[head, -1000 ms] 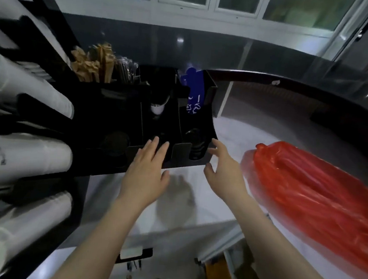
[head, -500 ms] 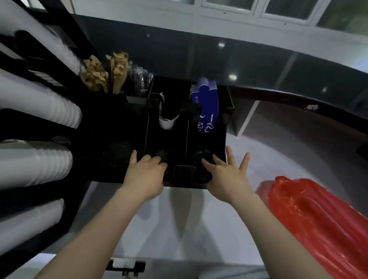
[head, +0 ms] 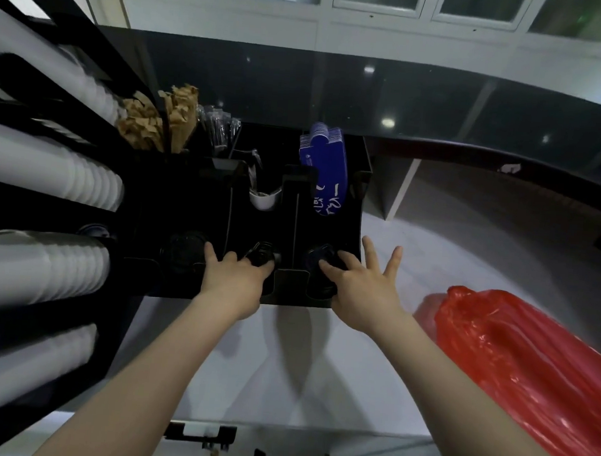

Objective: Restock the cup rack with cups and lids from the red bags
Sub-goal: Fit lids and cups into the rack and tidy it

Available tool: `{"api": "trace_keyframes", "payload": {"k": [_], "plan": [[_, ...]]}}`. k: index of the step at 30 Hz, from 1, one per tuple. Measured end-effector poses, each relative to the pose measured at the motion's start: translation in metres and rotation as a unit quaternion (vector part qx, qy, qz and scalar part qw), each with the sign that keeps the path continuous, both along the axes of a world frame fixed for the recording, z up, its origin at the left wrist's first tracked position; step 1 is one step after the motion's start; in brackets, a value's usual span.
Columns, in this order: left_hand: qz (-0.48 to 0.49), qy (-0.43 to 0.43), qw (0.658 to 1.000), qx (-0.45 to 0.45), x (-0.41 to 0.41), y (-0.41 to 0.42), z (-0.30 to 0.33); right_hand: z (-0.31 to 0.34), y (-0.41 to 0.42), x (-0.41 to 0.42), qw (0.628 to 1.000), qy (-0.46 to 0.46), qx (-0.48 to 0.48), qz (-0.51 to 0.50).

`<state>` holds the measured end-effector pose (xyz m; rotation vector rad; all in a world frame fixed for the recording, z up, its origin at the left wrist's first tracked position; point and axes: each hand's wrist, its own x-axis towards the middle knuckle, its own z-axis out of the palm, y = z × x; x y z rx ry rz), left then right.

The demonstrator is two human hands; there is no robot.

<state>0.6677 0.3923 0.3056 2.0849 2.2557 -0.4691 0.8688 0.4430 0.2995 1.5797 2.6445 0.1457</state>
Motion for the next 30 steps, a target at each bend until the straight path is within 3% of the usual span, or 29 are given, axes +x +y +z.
{"api": "trace_keyframes", "payload": {"k": [7,15,20,22,25,30], "plan": [[-0.009,0.010,0.999,0.029,0.003,-0.003,-0.005,0.000,-0.008,-0.002,1.000,0.003,0.018,0.007],[-0.057,-0.093,0.982,0.155,-0.009,-0.025,-0.014,0.017,-0.012,-0.018,0.993,0.095,0.065,0.027],[0.051,-0.184,0.953,0.233,-0.047,-0.031,-0.004,0.023,-0.015,-0.033,0.988,0.136,0.054,0.053],[0.114,-0.199,0.954,0.191,-0.068,-0.032,0.000,0.024,-0.015,-0.037,0.987,0.144,0.048,0.054],[0.121,-0.130,0.981,0.083,-0.081,-0.032,0.002,0.023,-0.016,-0.041,0.987,0.147,0.037,0.055],[0.133,-0.104,0.985,0.038,-0.083,-0.029,0.004,0.021,-0.016,-0.044,0.987,0.149,0.025,0.051]]}}
